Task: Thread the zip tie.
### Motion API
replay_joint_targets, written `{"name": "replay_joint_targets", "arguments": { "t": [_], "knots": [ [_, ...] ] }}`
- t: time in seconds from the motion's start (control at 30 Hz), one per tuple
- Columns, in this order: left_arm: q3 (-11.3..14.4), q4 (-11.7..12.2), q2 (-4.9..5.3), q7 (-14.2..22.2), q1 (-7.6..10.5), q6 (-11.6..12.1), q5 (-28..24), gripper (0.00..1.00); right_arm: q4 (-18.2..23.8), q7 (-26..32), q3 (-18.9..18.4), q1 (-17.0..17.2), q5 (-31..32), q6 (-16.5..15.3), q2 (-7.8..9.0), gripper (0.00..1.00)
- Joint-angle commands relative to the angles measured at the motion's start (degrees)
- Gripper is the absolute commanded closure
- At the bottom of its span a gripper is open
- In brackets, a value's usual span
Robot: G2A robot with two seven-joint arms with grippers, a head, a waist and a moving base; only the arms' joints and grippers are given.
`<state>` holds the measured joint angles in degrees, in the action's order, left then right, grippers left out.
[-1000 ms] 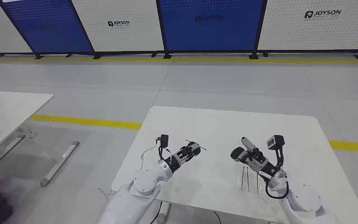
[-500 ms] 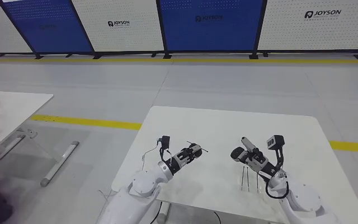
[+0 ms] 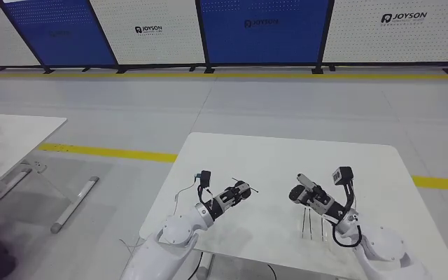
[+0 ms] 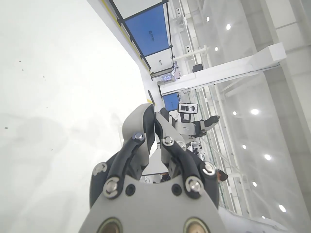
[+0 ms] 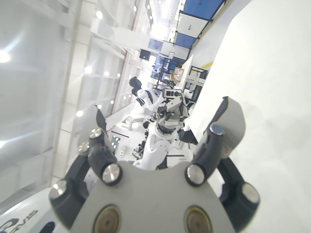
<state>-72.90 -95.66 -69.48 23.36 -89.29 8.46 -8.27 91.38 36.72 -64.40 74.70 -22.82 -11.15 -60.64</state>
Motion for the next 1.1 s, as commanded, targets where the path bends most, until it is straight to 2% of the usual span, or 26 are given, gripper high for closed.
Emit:
{"name": "replay_joint_targets", "arguments": {
  "t": [0.0,0.1,0.2,0.3,0.37,0.8,0.93,1.07],
  "knots": [
    [0.0,0.0,0.0,0.0,0.0,0.0,0.0,1.0,1.9,3.4,-2.8,0.2,0.4,3.0,0.67,0.0],
    [0.0,0.0,0.0,0.0,0.0,0.0,0.0,1.0,5.6,8.7,-6.4,0.7,2.2,7.6,1.71,0.0],
    [0.0,0.0,0.0,0.0,0.0,0.0,0.0,1.0,8.5,15.1,-8.1,0.3,7.2,12.6,2.65,0.0],
    [0.0,0.0,0.0,0.0,0.0,0.0,0.0,1.0,10.8,19.4,-7.7,-0.9,13.9,17.9,3.29,0.0],
    [0.0,0.0,0.0,0.0,0.0,0.0,0.0,1.0,11.2,18.0,-6.9,-1.8,17.1,20.2,3.3,0.0],
    [0.0,0.0,0.0,0.0,0.0,0.0,0.0,1.0,11.3,17.8,-6.8,-1.8,17.5,20.0,3.31,0.0],
    [0.0,0.0,0.0,0.0,0.0,0.0,0.0,1.0,13.7,20.7,-6.9,-2.4,23.3,17.6,3.86,0.0],
    [0.0,0.0,0.0,0.0,0.0,0.0,0.0,1.0,16.9,26.9,-7.9,-4.1,31.6,18.3,4.83,0.0]
  ]
}}
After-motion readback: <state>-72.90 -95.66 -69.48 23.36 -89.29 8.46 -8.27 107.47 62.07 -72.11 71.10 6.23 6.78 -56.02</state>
